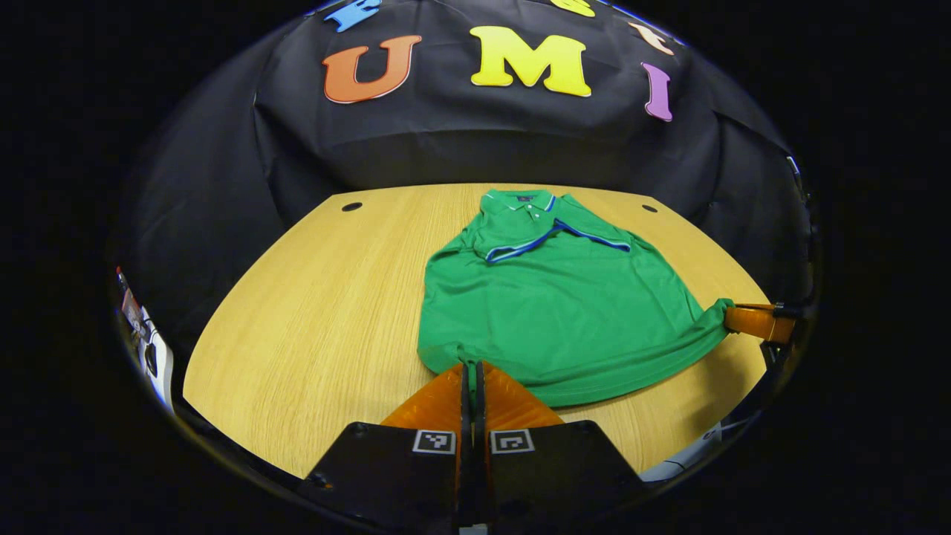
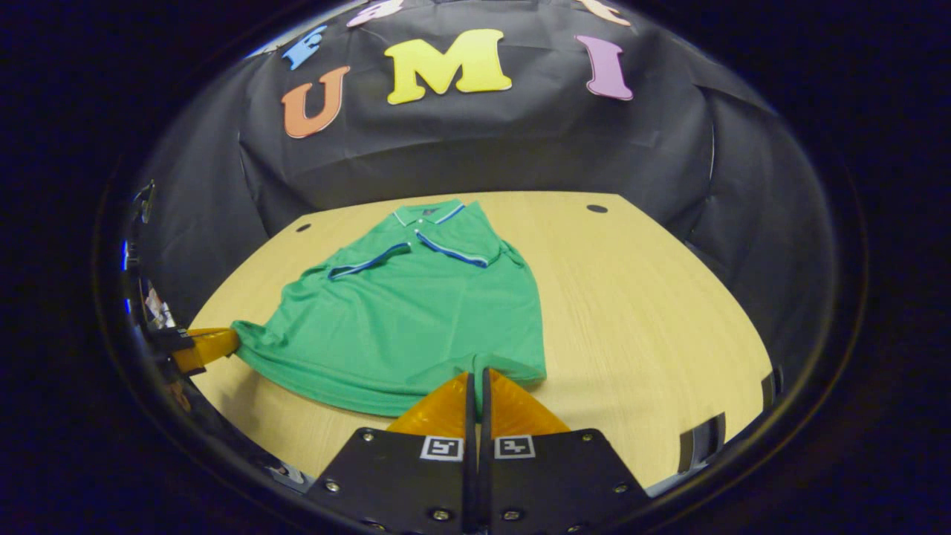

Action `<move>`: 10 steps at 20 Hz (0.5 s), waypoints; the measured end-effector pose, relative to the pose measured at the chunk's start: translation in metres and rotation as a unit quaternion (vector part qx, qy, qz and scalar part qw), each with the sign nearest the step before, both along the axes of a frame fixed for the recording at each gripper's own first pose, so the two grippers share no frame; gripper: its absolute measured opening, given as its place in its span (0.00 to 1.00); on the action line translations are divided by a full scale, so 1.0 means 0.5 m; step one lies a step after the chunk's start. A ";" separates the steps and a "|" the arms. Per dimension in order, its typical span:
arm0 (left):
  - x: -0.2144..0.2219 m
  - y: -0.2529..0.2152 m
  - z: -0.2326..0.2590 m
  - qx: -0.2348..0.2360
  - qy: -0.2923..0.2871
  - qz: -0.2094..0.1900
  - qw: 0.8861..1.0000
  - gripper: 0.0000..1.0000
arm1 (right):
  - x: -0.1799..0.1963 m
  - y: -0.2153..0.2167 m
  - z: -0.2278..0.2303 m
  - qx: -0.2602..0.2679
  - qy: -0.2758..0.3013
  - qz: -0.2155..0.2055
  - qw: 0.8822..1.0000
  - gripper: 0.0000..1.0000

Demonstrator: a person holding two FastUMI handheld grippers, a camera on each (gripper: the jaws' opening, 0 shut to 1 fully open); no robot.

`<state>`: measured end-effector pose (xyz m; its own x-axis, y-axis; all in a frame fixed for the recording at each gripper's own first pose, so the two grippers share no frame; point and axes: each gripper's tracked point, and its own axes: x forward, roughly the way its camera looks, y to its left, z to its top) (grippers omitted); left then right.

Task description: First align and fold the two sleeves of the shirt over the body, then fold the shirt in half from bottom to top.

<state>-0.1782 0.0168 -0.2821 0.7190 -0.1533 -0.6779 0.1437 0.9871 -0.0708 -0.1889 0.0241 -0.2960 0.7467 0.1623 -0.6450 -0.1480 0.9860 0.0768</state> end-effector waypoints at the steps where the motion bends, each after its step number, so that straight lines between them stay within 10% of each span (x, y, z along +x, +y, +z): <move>1: 0.016 -0.002 0.013 -0.005 -0.006 0.003 1.000 0.03 | 0.014 0.003 0.006 0.000 -0.007 0.001 1.000 0.01; 10: 0.127 -0.008 0.058 -0.009 -0.029 0.007 0.999 0.03 | 0.136 0.035 0.061 0.012 -0.037 0.012 0.999 0.01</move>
